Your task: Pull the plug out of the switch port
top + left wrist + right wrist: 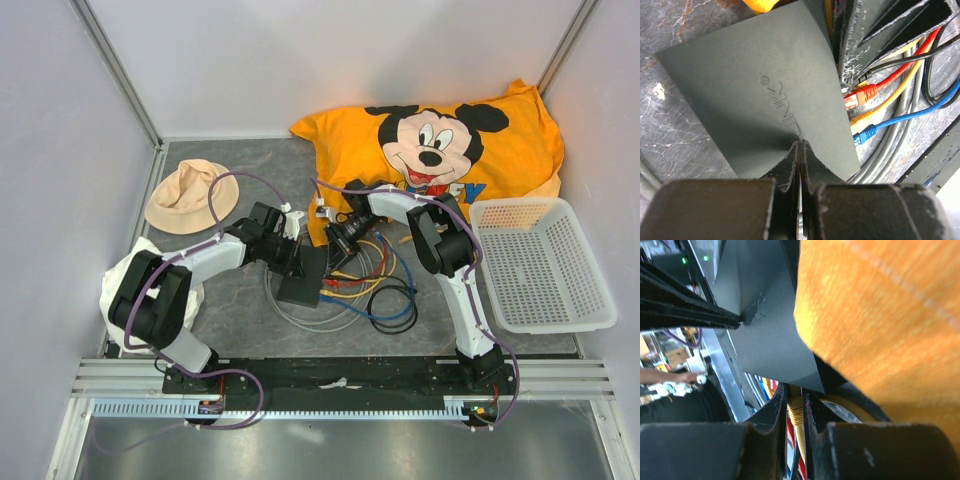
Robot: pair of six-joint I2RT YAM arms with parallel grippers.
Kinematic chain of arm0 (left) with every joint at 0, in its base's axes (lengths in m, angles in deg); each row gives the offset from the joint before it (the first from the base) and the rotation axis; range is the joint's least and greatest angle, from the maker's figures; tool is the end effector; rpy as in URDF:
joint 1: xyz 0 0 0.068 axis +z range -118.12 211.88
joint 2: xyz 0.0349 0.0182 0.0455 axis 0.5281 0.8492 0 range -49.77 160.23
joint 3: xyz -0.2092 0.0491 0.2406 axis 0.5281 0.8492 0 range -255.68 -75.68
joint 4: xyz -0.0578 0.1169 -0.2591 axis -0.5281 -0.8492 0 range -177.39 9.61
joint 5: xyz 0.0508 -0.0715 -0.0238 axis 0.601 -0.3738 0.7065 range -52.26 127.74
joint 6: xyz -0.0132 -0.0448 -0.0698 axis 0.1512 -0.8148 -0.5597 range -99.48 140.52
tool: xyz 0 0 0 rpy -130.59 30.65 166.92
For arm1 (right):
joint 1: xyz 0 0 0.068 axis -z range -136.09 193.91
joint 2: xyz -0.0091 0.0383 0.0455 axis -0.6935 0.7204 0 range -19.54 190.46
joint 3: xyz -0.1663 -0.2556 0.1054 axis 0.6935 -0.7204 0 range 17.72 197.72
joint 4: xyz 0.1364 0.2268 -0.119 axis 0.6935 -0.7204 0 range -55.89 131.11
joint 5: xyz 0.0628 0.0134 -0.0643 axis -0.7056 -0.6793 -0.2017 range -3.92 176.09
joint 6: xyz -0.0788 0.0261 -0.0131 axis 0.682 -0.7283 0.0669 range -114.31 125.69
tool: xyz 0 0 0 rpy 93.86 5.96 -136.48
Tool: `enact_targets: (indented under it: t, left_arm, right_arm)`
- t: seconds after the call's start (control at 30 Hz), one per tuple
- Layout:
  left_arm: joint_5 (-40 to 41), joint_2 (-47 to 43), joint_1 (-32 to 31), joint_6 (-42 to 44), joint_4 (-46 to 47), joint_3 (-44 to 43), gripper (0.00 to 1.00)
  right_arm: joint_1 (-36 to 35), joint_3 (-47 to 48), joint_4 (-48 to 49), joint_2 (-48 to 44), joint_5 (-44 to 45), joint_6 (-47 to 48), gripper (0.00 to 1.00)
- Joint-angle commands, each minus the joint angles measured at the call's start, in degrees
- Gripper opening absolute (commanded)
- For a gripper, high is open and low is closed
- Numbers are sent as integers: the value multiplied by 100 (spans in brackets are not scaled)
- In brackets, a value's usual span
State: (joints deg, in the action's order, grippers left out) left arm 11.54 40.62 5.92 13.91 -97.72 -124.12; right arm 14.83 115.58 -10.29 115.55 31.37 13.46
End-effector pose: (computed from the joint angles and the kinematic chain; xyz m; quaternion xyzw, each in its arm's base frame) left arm 0.2902 -0.1774 0.1688 0.2170 0.9157 -0.2821 0.1864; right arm 0.4091 0.2963 0.1007 0.2859 -0.8408 -0.4535 0.0745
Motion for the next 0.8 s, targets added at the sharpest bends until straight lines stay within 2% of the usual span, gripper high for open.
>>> enact_targets:
  t: [0.0, 0.27, 0.4, 0.5, 0.57, 0.6, 0.63, 0.67, 0.77]
  left_arm:
    - [71, 181, 29, 19, -105, -68, 2]
    - [71, 172, 20, 20, -105, -60, 2]
    - [71, 181, 29, 20, -105, -68, 2]
    - [71, 190, 20, 20, -96, -77, 2]
    - [62, 189, 20, 20, -105, -69, 1]
    - [62, 181, 20, 20, -96, -68, 2]
    - [62, 181, 20, 20, -105, -68, 2]
    - [62, 181, 20, 20, -105, -68, 2]
    - [62, 154, 20, 28, -87, -60, 2]
  right_arm:
    - [95, 135, -1038, 351, 867, 1217, 0]
    - [96, 584, -2153, 834, 954, 2525, 0]
    - [104, 567, -2261, 949, 1147, 2660, 0]
    - [122, 480, -2130, 1002, 1288, 2153, 0]
    - [148, 235, -1622, 915, 1384, 1555, 0]
    - [218, 68, -1323, 818, 1455, 734, 0]
    - [245, -117, -711, 591, 1420, 430, 0]
    - [254, -327, -531, 519, 1472, 183, 0]
    - [148, -251, -590, 475, 1859, 206, 0]
